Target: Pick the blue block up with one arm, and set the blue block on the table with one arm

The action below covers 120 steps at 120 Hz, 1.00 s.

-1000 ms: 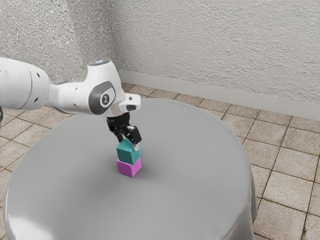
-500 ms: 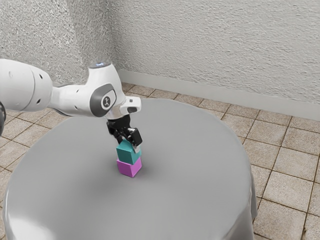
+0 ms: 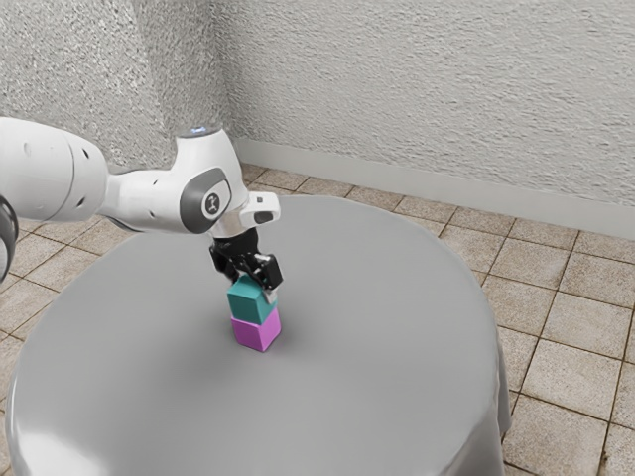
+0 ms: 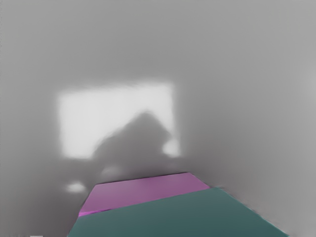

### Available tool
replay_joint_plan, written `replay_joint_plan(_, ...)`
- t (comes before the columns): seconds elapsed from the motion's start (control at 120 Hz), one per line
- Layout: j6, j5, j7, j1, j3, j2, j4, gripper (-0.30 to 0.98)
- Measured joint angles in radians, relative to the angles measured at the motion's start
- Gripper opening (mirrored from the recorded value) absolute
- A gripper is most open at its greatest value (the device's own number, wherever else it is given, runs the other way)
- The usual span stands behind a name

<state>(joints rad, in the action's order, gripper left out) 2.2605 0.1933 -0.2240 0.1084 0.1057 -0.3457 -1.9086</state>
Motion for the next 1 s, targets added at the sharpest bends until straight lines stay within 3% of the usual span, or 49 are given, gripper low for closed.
replay_joint_plan(0.192, 0.001, 0.0, 0.016, 0.0, 0.004, 0.0, 0.0, 0.48)
replay_joint_plan(1.0, -0.047, -0.017, 0.074, 0.002, 0.028, 0.054, 0.001, 0.32)
